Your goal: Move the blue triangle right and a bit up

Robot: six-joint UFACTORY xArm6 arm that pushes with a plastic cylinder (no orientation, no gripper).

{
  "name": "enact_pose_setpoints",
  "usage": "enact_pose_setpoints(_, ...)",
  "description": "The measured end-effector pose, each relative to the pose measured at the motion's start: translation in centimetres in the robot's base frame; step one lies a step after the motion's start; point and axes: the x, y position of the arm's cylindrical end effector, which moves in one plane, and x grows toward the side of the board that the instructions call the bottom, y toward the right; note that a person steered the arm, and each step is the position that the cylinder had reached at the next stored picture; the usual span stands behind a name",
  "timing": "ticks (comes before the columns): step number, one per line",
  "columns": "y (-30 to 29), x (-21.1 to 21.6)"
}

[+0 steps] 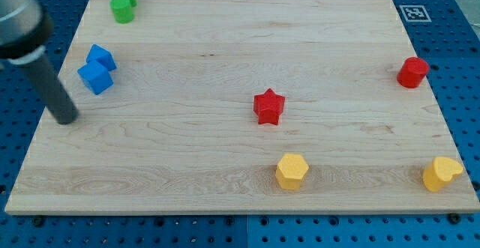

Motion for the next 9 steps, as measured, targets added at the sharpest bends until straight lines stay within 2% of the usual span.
enact_pose_setpoints(1,-2.7,-3.1)
enact_pose_setpoints(2,-2.6,-7.2)
enact_pose_setpoints(3,-2.6,-13.3)
enact_pose_setpoints(4,-2.6,-13.8)
enact_pose_setpoints(5,-2.6,-11.7)
enact_pose_setpoints(9,8.9,-10.2)
